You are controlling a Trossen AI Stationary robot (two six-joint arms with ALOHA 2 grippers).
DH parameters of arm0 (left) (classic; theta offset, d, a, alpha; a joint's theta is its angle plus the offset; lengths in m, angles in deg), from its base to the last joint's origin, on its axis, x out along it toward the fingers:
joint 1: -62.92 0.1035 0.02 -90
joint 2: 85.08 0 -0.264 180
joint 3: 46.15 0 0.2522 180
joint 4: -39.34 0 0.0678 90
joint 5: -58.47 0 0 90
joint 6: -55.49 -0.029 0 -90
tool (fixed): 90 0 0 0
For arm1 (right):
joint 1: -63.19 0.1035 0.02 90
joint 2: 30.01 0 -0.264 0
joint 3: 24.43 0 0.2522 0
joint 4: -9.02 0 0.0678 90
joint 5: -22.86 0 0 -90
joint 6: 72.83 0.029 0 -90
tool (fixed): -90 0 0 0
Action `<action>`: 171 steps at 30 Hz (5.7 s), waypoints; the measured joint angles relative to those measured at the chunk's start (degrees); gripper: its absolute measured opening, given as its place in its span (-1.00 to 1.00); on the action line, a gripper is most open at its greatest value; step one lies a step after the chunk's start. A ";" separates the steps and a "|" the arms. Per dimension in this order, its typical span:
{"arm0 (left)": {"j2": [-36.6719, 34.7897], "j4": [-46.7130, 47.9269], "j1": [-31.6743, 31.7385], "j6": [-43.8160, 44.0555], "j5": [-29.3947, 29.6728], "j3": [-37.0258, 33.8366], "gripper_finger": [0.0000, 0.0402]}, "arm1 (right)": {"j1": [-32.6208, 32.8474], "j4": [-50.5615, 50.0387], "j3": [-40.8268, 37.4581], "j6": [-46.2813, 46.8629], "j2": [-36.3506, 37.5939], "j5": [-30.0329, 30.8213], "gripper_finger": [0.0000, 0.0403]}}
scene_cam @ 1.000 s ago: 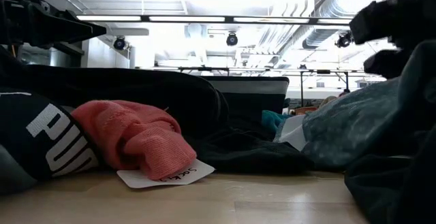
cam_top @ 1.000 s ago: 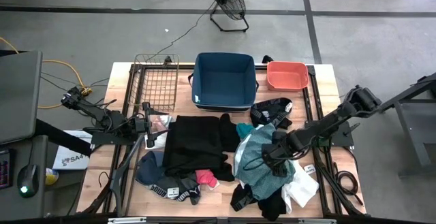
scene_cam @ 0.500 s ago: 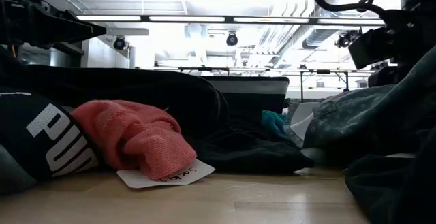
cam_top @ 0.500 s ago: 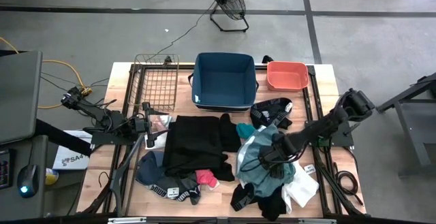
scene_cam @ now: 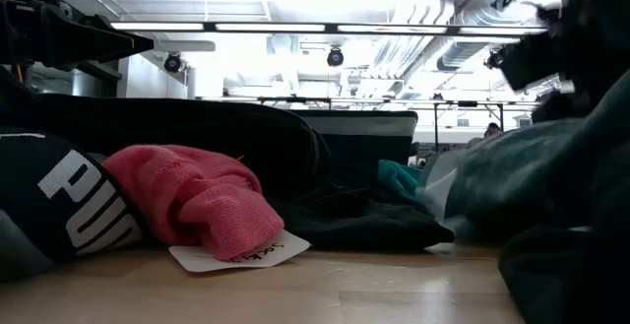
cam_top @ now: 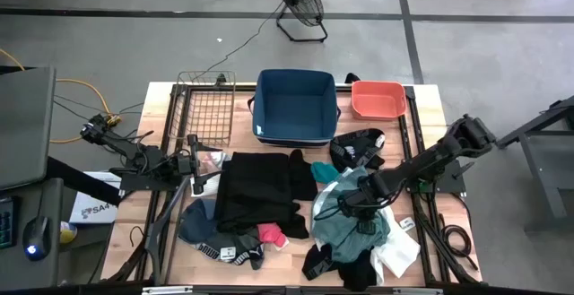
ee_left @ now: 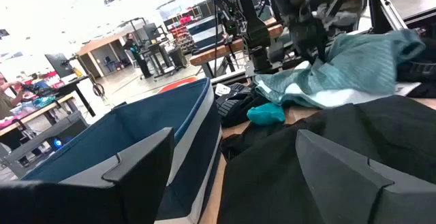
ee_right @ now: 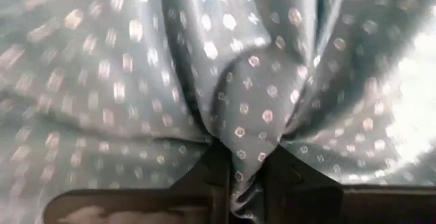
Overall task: Pick & Place Cloths
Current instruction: Put the patient gown into the blue laundry organizer, then put black shirt into the blue laundry organizer
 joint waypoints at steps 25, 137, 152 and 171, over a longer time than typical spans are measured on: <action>0.01 0.00 -0.01 0.01 -0.01 -0.01 0.50 | -0.05 5.72 18.62 -21.28 22.67 36.24 -0.86; 0.01 0.00 0.00 0.00 -0.01 -0.01 0.50 | -53.60 18.26 26.73 -28.26 -17.97 9.13 -0.16; 0.01 0.00 -0.01 0.01 -0.01 -0.01 0.50 | -53.14 12.09 26.73 -31.48 -5.51 7.58 0.44; 0.01 -0.09 -0.01 -3.02 -0.01 -0.01 0.50 | -44.99 -3.81 17.99 -25.44 13.14 17.26 0.42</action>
